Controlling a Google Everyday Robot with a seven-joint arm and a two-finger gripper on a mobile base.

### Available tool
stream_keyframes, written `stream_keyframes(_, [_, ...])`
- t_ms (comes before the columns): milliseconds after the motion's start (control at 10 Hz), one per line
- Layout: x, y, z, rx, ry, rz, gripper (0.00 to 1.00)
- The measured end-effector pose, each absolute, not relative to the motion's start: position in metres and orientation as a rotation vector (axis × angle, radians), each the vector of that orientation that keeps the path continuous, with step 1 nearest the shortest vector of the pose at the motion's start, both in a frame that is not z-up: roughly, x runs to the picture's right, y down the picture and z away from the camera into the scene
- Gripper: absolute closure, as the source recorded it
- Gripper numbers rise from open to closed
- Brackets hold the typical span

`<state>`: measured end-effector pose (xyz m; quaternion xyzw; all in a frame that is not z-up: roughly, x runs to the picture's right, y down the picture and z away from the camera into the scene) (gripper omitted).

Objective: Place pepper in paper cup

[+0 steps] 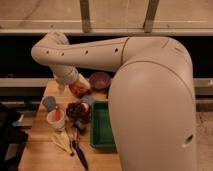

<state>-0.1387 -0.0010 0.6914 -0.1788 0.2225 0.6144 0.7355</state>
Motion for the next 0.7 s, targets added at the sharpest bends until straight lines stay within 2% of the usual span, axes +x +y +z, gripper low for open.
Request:
stream_keyframes(300, [-0.14, 0.004, 0.694, -0.375, 0.515, 1.327, 0.2])
stream_keyframes(700, [-0.199, 0.037, 0.714, -0.428, 0.464, 1.257, 0.2])
